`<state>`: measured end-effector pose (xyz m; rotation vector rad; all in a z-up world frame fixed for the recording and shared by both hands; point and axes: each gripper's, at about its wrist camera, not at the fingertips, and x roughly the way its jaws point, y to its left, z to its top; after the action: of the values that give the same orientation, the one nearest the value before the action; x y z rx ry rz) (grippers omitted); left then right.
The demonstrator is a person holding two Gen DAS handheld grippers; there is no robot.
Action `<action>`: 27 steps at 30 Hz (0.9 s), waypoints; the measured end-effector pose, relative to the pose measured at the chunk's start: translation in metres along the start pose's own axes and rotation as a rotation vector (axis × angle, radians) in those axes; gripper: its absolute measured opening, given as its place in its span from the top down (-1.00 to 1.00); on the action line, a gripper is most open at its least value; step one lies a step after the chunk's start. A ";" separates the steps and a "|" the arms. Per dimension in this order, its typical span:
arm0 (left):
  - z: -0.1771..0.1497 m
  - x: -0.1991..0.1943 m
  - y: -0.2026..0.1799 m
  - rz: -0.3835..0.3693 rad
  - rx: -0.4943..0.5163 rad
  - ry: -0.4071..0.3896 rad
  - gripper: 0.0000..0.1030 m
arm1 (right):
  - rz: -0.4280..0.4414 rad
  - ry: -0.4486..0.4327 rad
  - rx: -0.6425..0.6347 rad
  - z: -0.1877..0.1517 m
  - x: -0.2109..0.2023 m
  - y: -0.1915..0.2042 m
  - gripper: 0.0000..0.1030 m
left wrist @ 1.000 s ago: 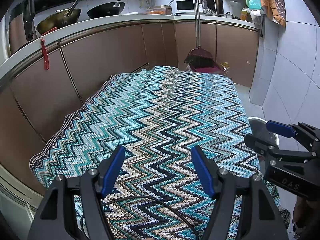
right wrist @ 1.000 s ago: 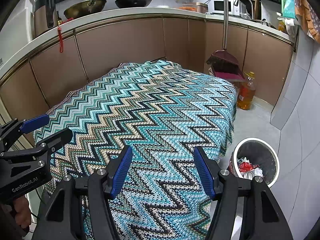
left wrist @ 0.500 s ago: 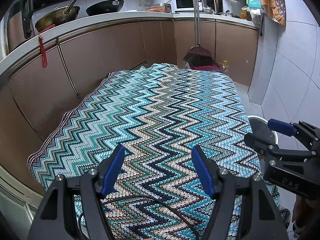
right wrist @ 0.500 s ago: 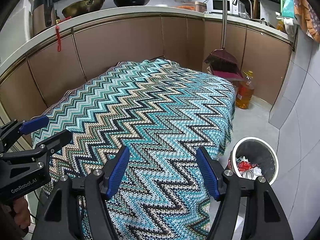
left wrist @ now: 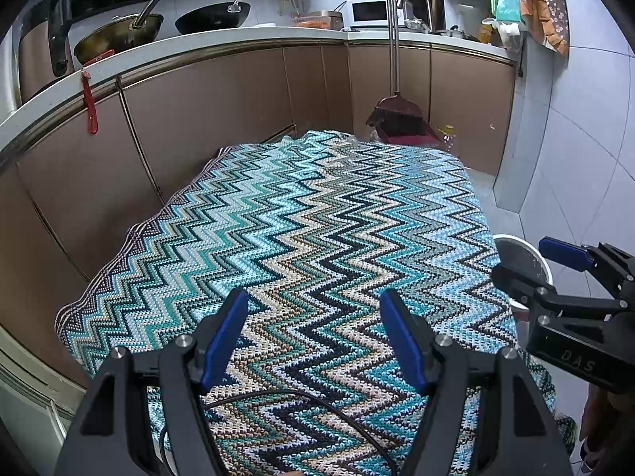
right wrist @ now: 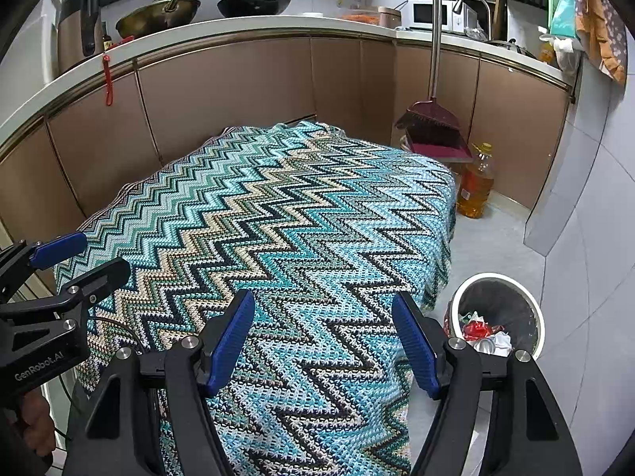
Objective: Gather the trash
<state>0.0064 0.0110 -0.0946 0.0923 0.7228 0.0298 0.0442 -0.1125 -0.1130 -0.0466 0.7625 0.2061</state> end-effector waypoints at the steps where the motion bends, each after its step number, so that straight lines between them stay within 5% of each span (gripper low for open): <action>1: 0.000 -0.001 0.000 0.000 -0.001 -0.002 -0.31 | -0.003 -0.002 0.000 0.000 -0.001 0.000 -0.39; 27: 0.003 -0.014 0.006 0.010 -0.028 -0.053 -0.31 | -0.048 -0.044 0.017 0.000 -0.012 -0.004 -0.54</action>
<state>-0.0024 0.0164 -0.0826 0.0700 0.6690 0.0468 0.0368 -0.1187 -0.1044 -0.0438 0.7186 0.1545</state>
